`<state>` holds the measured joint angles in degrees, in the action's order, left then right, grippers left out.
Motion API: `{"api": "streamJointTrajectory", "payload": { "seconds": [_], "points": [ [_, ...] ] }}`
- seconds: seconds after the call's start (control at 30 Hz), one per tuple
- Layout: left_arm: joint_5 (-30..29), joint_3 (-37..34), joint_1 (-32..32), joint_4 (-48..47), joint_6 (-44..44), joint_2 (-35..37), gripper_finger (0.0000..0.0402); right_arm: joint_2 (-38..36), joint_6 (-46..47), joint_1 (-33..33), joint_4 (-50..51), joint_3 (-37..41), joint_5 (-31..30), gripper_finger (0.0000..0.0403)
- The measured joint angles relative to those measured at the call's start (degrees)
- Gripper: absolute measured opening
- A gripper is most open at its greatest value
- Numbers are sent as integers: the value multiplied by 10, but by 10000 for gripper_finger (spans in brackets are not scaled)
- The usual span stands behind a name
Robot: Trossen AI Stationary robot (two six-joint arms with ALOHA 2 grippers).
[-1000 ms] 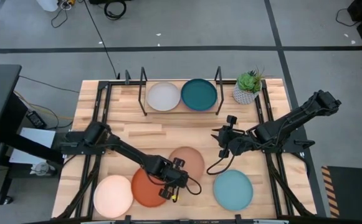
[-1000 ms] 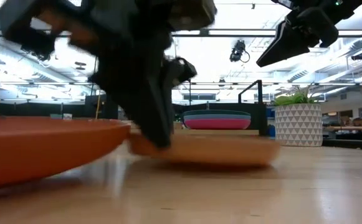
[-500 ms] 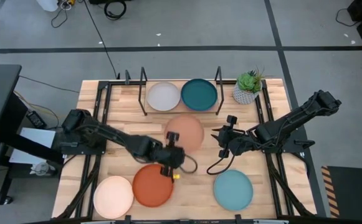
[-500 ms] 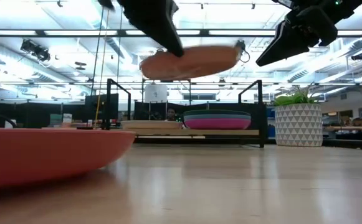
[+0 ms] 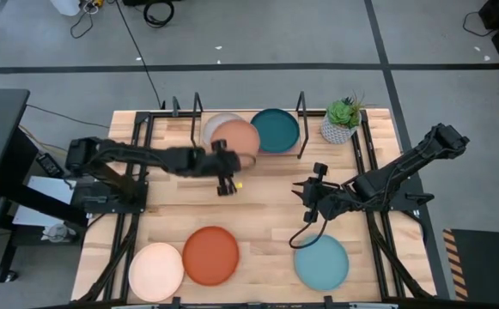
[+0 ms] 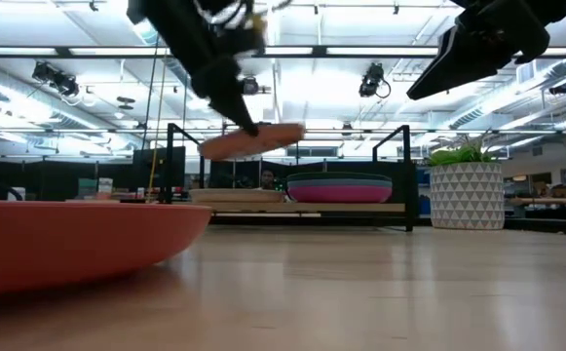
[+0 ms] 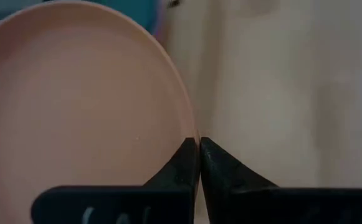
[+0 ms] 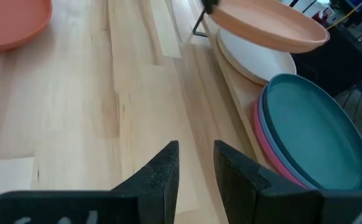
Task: Place and stack plates onto a shelf
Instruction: Stack the brown plate on top of the gray plate on the shelf
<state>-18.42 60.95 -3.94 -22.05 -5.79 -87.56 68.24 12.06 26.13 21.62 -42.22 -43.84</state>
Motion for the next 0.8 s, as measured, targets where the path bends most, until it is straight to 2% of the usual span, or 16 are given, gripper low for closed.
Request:
{"api": "streamJointTrajectory", "payload": {
  "seconds": [0.17,0.43,0.6,0.8],
  "points": [
    [11,-23,-79,19,-12,-5,15,0,12,0,-1,0,0,106],
    [110,-55,-175,67,-28,-13,15,0,23,1,5,0,4,106],
    [118,-62,-188,71,-39,-13,22,0,24,0,6,0,4,106],
    [119,-62,-169,110,-55,-13,70,0,32,0,6,0,4,106]
  ]
}}
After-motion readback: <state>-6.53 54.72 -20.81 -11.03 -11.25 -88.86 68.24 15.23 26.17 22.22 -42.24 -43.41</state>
